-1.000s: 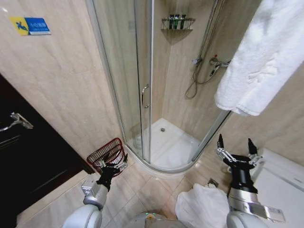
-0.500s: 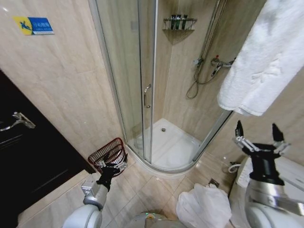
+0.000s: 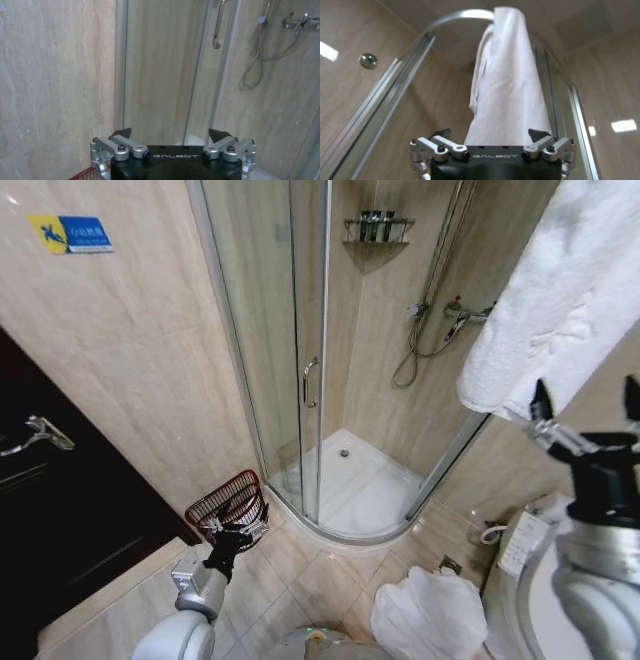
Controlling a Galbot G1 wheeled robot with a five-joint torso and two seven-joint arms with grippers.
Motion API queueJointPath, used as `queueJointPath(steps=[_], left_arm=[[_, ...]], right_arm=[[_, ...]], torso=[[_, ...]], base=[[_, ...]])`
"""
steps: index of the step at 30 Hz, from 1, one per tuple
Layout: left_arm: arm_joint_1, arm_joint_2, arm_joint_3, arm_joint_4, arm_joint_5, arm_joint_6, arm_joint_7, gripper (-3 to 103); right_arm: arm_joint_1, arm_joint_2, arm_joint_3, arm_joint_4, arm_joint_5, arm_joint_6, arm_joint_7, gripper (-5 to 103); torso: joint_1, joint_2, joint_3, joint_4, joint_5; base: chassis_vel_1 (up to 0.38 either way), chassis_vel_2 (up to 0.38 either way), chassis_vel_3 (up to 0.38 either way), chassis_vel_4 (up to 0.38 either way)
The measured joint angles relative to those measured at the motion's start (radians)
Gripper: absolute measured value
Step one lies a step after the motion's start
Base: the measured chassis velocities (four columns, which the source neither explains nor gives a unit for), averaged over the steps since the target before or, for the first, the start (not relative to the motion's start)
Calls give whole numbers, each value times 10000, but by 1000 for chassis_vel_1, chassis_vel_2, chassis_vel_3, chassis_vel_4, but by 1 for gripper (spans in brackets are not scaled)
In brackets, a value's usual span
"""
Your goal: Discard the used towel into the hamper.
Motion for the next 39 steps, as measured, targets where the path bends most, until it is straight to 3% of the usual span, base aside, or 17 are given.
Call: queueJointPath(steps=[2,6,7,10,11,14,18,22,25,30,34,39], left_arm=[[0,-2,0,0,0,0,0,100],[0,2,0,0,0,0,0,100],[0,2,0,0,0,0,0,100],[0,0,0,0,0,0,0,100],[0,0,0,0,0,0,0,100],[0,3,0,0,0,0,0,100],[0,1,0,0,0,0,0,100],[0,1,0,0,0,0,0,100],[0,2,-1,0,0,0,0,100],[0,1,0,0,0,0,0,100],[0,0,0,0,0,0,0,100],[0,1,0,0,0,0,0,100]], right_arm=[[163,-415,334,-93,214,-123,76,100],[762,-1922,1496,-488,1330,-558,279,100],[762,-1922,1496,-488,1330,-558,279,100],[1266,-2810,1940,-906,2085,-772,316,100],[1266,-2810,1940,-906,2085,-772,316,100],[2108,-3887,2080,-1542,2916,-922,313,100],[3077,-4714,1956,-2148,3601,-1122,238,100],[3532,-5102,1911,-2565,3718,-1245,207,100],[4148,-5562,1759,-3164,3555,-1851,159,100],[5513,-6276,553,-4359,2930,-1716,-643,100],[5852,-6615,301,-4816,2736,-1550,-866,100],[5964,-6882,247,-4745,3897,-2151,-217,100]], torso=[[0,0,0,0,-1],[0,0,0,-1,-3],[0,0,0,-1,-3],[0,0,0,0,-1],[0,0,0,0,-1],[0,0,0,0,-2],[1,0,0,0,-3],[1,0,0,1,-3],[0,0,-1,-3,0],[0,0,0,3,-2],[1,-1,0,3,-3],[0,0,0,-2,0]], base=[[0,0,0,0],[0,0,0,0],[0,0,0,0],[0,0,0,0],[0,0,0,0],[0,0,0,0],[0,0,0,0],[0,0,0,0],[0,0,0,0],[0,0,0,0],[0,0,0,0],[0,0,0,0]])
